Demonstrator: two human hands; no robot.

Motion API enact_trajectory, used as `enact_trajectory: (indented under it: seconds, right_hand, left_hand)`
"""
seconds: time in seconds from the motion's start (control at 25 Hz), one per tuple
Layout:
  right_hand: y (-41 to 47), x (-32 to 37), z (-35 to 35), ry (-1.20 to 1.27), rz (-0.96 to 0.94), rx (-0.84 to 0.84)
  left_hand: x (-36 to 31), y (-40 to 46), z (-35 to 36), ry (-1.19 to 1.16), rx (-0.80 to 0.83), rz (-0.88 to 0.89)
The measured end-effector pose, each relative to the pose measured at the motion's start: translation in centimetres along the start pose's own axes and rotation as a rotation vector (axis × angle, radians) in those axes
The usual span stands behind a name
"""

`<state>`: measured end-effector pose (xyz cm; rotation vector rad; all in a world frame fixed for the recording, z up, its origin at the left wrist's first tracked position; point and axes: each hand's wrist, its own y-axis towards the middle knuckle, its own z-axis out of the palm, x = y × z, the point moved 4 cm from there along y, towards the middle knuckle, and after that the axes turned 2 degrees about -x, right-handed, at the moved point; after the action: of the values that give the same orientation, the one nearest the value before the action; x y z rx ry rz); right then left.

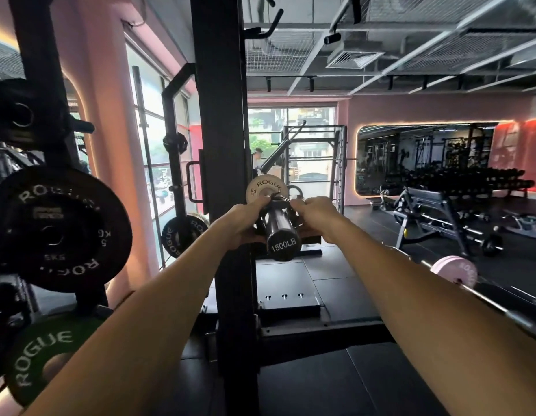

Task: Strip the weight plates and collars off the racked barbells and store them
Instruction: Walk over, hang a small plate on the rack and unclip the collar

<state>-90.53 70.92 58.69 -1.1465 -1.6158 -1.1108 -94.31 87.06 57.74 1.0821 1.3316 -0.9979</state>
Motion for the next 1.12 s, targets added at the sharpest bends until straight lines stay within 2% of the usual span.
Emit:
enact_trajectory:
  seconds: [0.36, 0.6, 0.8, 0.92, 1.04, 1.12]
  right_hand:
    - [13.0, -1.6, 2.3, 0.007, -0.015, 0.039]
    - [20.4, -2.7, 3.8, -0.024, -0.033, 0.033]
    - [23.7, -2.5, 4.1, -0.069, -0.056, 0.047]
    - [24.5, -2.1, 4.1, -0.207, -0.126, -0.005]
    - [23.7, -0.5, 4.5, -0.511, -0.286, -0.081]
    - [23.0, 1.1, 5.1, -0.674, -0.414, -0.066]
  left_hand:
    - [-0.2, 10.9, -0.8, 0.030, -0.142, 0.005]
    - [0.0, 18.0, -1.2, 0.010, -0.185, 0.005]
    - [0.2, 21.6, -1.8, -0.026, -0.157, -0.047]
    - [0.8, 22.1, -2.1, -0.092, -0.111, -0.116]
    - [0.9, 22.0, -2.1, -0.105, -0.096, -0.143]
    - [0.7, 21.8, -2.0, -0.097, -0.097, -0.136]
